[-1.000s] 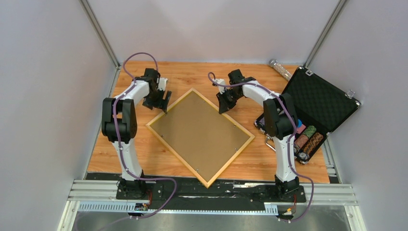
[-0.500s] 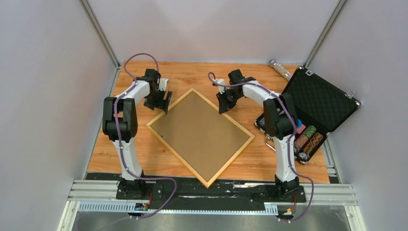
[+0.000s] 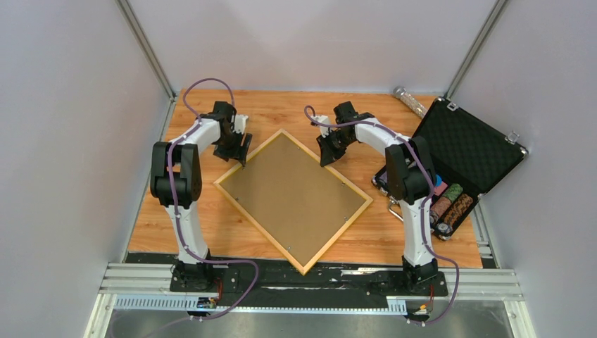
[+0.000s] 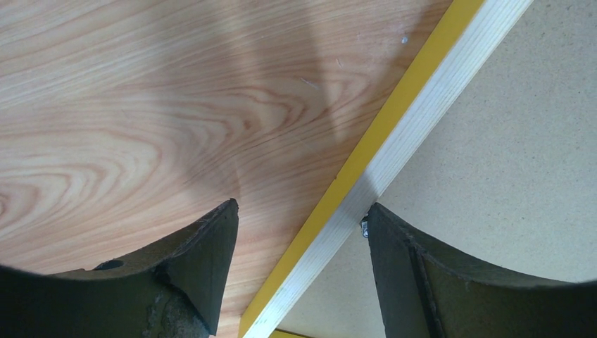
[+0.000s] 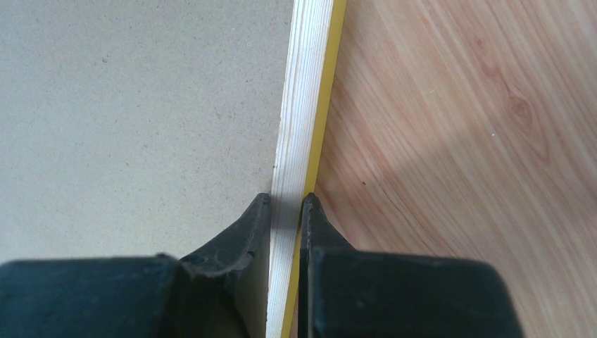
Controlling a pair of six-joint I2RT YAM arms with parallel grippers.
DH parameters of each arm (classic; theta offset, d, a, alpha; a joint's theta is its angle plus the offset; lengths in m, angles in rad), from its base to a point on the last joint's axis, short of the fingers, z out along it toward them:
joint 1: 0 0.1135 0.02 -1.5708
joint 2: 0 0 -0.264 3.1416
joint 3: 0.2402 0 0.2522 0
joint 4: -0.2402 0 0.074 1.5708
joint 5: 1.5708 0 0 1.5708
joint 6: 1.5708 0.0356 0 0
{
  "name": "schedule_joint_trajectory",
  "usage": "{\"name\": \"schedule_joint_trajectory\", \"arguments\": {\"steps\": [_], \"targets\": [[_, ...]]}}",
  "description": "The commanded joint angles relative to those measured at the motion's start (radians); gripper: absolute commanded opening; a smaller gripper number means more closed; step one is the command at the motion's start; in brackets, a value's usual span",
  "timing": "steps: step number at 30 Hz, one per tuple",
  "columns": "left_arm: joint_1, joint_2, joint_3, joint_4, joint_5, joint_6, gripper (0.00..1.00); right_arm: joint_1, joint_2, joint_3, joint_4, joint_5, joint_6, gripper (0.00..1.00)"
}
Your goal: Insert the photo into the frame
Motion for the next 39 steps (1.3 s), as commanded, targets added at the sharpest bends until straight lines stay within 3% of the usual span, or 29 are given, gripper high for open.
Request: {"name": "schedule_joint_trajectory", "arguments": {"steps": [1, 15, 39], "targets": [[0.005, 0.014, -0.039, 0.029, -0.065, 0.037, 0.74, 0.002, 0.031, -0.044, -0.062, 0.040, -0.029, 0.02], [-0.004, 0.017, -0.058, 0.042, -0.067, 0.044, 0.63, 0.002, 0.035, -0.045, -0.062, 0.041, -0.028, 0.02], [-0.022, 0.007, -0.101, 0.057, -0.091, 0.048, 0.59, 0.002, 0.043, -0.047, -0.062, 0.043, -0.029, 0.02]]}}
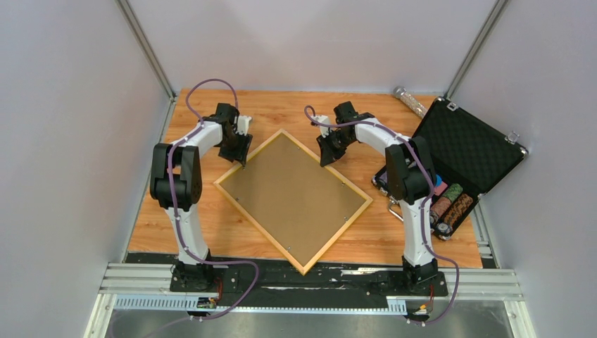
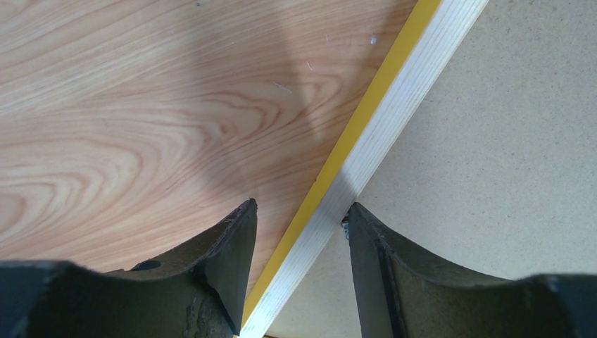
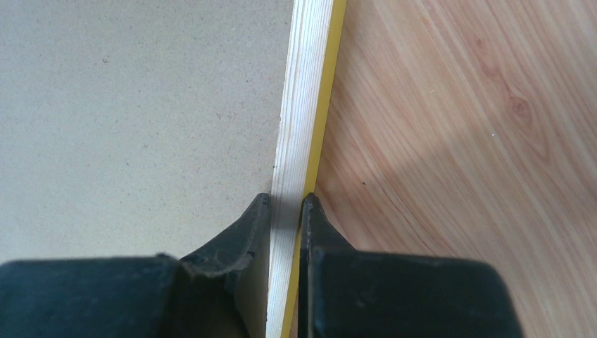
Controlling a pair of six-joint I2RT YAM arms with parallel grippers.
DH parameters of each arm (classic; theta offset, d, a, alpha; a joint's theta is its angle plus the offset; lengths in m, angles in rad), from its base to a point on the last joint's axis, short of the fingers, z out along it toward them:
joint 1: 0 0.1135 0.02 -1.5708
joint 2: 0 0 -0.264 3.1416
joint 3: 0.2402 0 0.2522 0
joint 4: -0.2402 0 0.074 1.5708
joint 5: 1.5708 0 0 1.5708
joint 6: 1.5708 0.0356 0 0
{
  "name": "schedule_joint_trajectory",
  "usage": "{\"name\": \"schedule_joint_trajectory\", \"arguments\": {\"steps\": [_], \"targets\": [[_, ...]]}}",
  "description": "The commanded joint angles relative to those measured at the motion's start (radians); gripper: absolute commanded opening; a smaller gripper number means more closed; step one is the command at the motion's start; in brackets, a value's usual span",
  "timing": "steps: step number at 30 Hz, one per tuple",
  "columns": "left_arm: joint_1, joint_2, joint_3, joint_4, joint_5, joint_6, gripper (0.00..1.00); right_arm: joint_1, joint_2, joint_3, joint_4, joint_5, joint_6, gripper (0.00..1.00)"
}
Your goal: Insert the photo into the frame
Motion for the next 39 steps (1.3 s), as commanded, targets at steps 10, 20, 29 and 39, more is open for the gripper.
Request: {"name": "schedule_joint_trajectory", "arguments": {"steps": [10, 20, 29, 39], "targets": [[0.000, 0.037, -0.054, 0.010, -0.100, 0.036, 0.61, 0.002, 0.043, -0.046, -0.065, 0.045, -0.030, 0.02], [-0.001, 0.035, -0.058, 0.009, -0.107, 0.045, 0.49, 0.003, 0.043, -0.046, -0.064, 0.047, -0.031, 0.02], [-0.001, 0.023, -0.057, 0.006, -0.107, 0.053, 0.37, 0.002, 0.045, -0.048, -0.064, 0.051, -0.032, 0.02], [0.000, 0.017, -0.047, 0.000, -0.095, 0.061, 0.16, 0.002, 0.048, -0.047, -0.064, 0.053, -0.032, 0.02]]}}
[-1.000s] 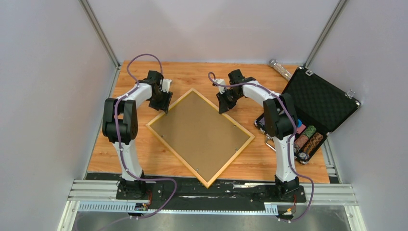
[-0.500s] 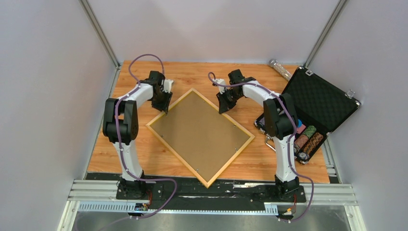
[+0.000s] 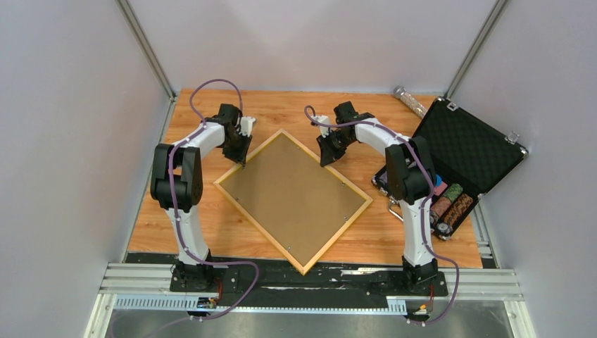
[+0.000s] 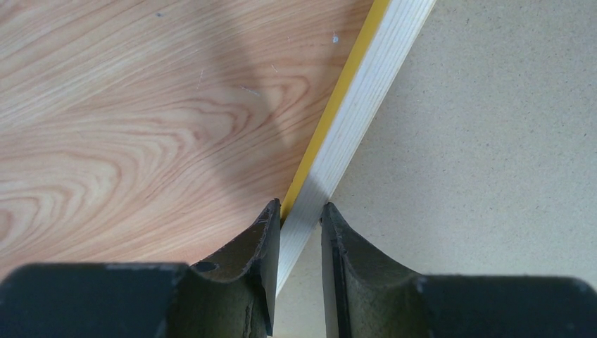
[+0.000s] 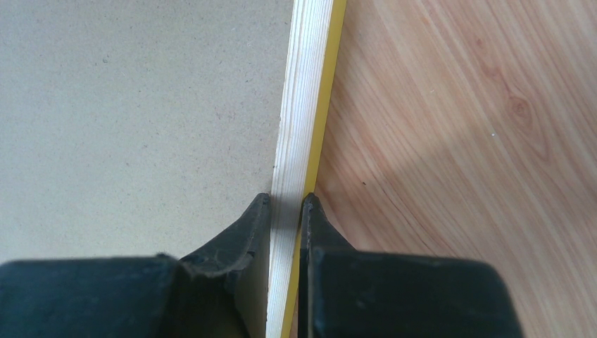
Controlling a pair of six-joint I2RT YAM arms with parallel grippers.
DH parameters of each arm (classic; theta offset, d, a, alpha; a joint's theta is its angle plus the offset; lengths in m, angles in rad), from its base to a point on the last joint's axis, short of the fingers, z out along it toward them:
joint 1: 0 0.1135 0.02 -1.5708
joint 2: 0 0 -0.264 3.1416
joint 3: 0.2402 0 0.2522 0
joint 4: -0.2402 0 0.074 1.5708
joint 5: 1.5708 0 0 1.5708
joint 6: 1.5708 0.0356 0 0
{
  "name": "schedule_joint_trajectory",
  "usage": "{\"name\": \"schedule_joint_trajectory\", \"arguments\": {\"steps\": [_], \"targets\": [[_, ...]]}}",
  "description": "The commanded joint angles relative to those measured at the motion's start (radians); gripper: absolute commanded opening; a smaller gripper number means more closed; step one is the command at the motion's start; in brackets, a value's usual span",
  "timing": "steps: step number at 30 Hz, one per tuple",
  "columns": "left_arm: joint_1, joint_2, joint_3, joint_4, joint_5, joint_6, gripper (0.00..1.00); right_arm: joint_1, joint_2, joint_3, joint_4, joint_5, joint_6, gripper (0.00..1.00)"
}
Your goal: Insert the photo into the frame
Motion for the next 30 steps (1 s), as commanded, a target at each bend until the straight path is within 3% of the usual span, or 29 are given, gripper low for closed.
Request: {"name": "schedule_joint_trajectory", "arguments": {"steps": [1, 7, 10, 15, 30], "targets": [[0.020, 0.029, -0.029, -0.011, -0.107, 0.034, 0.15, 0.002, 0.049, -0.046, -0.065, 0.053, -0.033, 0.01], [0.021, 0.030, -0.019, -0.021, -0.092, 0.028, 0.17, 0.003, 0.049, -0.046, -0.065, 0.053, -0.033, 0.01], [0.021, 0.030, -0.018, -0.033, -0.057, 0.000, 0.33, 0.002, 0.051, -0.046, -0.065, 0.053, -0.033, 0.02], [0.021, 0.039, -0.017, -0.046, -0.031, -0.027, 0.46, 0.003, 0.050, -0.047, -0.065, 0.053, -0.034, 0.02], [0.021, 0.053, -0.010, -0.051, -0.021, -0.051, 0.50, 0.003, 0.051, -0.049, -0.065, 0.054, -0.034, 0.02]]}}
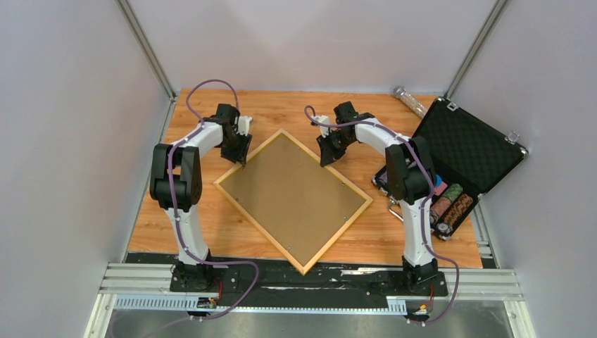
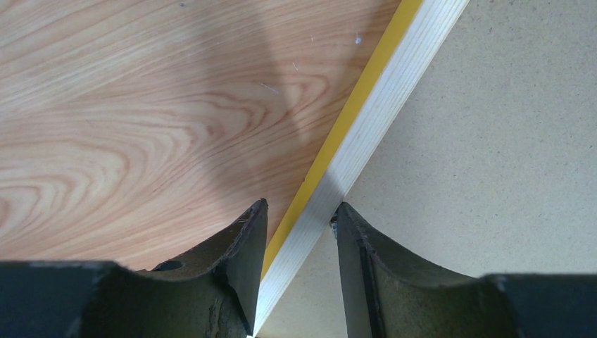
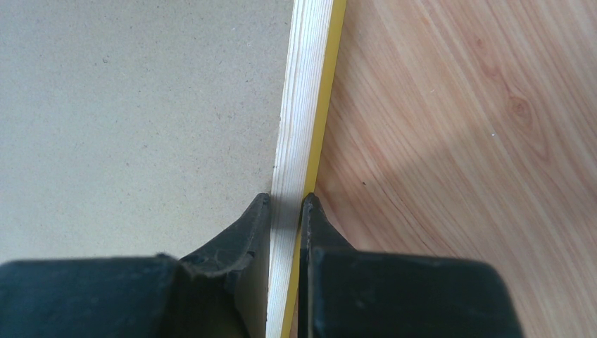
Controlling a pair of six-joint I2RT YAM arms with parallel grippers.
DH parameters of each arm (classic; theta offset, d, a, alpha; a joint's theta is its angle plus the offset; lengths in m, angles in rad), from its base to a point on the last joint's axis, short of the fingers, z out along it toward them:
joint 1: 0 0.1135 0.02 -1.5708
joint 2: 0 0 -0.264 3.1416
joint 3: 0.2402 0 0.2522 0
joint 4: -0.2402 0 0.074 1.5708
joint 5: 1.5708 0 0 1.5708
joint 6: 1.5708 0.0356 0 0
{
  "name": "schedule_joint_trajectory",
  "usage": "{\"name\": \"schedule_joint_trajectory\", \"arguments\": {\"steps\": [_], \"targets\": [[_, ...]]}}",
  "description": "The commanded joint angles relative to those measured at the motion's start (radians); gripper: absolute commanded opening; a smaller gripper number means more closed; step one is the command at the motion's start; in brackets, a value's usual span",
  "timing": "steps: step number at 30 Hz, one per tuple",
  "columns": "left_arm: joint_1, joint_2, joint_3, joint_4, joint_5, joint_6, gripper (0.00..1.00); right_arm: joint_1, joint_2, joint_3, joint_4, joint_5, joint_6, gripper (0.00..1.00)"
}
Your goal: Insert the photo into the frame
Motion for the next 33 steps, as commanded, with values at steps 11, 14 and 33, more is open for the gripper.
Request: {"name": "schedule_joint_trajectory", "arguments": {"steps": [11, 14, 33], "targets": [[0.007, 0.060, -0.012, -0.054, -0.028, -0.015, 0.52, 0.002, 0.053, -0.049, -0.066, 0.057, -0.035, 0.02], [0.007, 0.057, -0.014, -0.051, -0.041, -0.006, 0.47, 0.003, 0.054, -0.051, -0.066, 0.056, -0.036, 0.02], [0.007, 0.033, -0.063, -0.012, -0.067, 0.039, 0.17, 0.002, 0.056, -0.051, -0.067, 0.061, -0.037, 0.02]]}}
